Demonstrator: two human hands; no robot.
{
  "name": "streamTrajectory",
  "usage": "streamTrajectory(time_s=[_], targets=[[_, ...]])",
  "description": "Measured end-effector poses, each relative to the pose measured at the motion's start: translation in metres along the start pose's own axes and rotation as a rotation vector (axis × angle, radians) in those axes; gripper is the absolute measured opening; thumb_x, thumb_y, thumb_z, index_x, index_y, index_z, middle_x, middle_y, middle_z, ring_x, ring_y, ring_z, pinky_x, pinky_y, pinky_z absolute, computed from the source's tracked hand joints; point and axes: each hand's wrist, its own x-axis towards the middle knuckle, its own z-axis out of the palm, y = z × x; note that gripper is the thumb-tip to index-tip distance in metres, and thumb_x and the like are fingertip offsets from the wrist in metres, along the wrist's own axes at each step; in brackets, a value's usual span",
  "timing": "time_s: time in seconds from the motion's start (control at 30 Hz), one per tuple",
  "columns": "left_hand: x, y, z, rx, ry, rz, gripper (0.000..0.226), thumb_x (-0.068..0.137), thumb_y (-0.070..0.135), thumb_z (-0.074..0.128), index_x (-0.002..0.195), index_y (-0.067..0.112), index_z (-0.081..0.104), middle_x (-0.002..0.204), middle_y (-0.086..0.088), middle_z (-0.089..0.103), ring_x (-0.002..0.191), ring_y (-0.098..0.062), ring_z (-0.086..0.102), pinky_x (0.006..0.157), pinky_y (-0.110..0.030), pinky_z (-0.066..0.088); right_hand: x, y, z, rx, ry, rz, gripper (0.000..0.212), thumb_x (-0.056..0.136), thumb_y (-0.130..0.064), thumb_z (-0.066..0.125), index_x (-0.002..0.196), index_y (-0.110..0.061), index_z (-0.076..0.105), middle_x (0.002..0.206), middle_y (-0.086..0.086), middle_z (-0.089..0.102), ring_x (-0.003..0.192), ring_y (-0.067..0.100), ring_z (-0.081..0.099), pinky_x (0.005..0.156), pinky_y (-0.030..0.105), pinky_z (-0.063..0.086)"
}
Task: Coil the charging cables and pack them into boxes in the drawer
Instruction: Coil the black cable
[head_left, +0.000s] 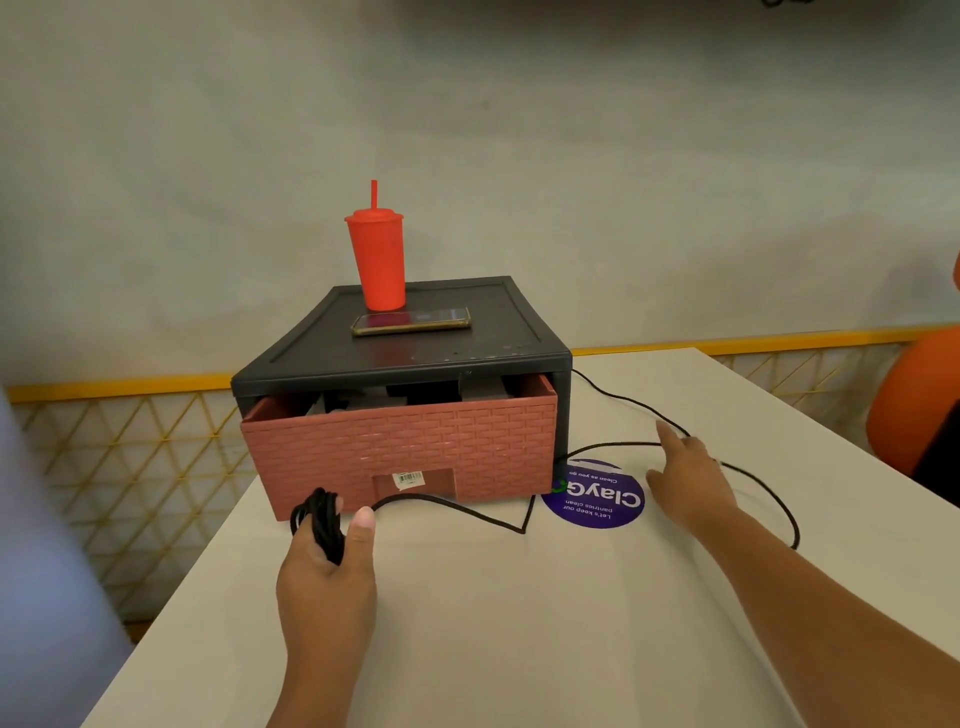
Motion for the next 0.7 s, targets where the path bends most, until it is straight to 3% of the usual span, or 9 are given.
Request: streamTrajectory(time_s=[0.1,0.2,0.3,0.47,0.6,0.7], targets=[[0.000,0.001,0.001,-0.017,0.002,0.002,0.041,0.091,0.027,0.055,0.127,0.008,0.054,0.124,-0.010,0.059,0.119,-0.026,0.050,0.100,-0.034,0.035,0.001,0.007,0.000,-0.028,-0.016,-0.035,0.052,0.096,-0.017,0.045,0.144,-0.025,0.028,0.135,0.012,0.040,0.117,0.030,0.049,0.089,0.035,0.046],[0.000,0.001,0.001,-0.016,-0.009,-0.008,0.039,0.091,0.027,0.055,0.125,0.008,0.056,0.122,-0.011,0.060,0.117,-0.027,0.051,0.101,-0.037,0.036,-0.001,0.014,-0.005,-0.192,0.008,-0.163,0.027,0.096,-0.013,0.042,0.117,-0.017,0.059,0.114,0.009,0.052,0.099,0.028,0.053,0.081,0.032,0.045],[0.002,-0.002,-0.001,-0.008,-0.001,-0.023,0.039,0.091,0.028,0.055,0.123,0.007,0.057,0.121,-0.012,0.061,0.116,-0.028,0.052,0.101,-0.039,0.037,-0.005,0.022,-0.016,-0.396,0.023,-0.247,0.021,0.092,-0.007,0.047,0.107,-0.011,0.061,0.110,0.004,0.043,0.086,0.023,0.049,0.073,0.027,0.044],[0.004,-0.005,0.000,0.009,0.006,-0.044,0.040,0.091,0.029,0.055,0.123,0.006,0.056,0.120,-0.013,0.061,0.115,-0.030,0.052,0.100,-0.040,0.038,-0.001,0.048,-0.059,-0.623,0.071,-0.240,0.021,0.086,0.005,0.041,0.096,-0.007,0.055,0.092,0.004,0.026,0.084,0.030,0.051,0.063,0.034,0.039],[0.000,-0.004,0.004,0.012,-0.036,-0.050,0.041,0.090,0.031,0.055,0.124,0.008,0.057,0.119,-0.011,0.062,0.114,-0.028,0.054,0.099,-0.040,0.039,0.013,0.060,-0.099,-0.364,0.389,-0.225,0.012,0.082,0.003,0.057,0.090,0.006,0.066,0.091,0.021,0.051,0.077,0.043,0.057,0.063,0.042,0.048],[-0.002,-0.003,0.006,0.012,-0.060,-0.049,0.042,0.090,0.031,0.055,0.126,0.010,0.055,0.120,-0.007,0.061,0.112,-0.025,0.053,0.093,-0.031,0.038,0.021,0.042,-0.128,0.076,0.683,-0.163,0.022,0.084,-0.008,0.053,0.096,0.000,0.070,0.103,0.024,0.062,0.092,0.043,0.058,0.076,0.038,0.045]])
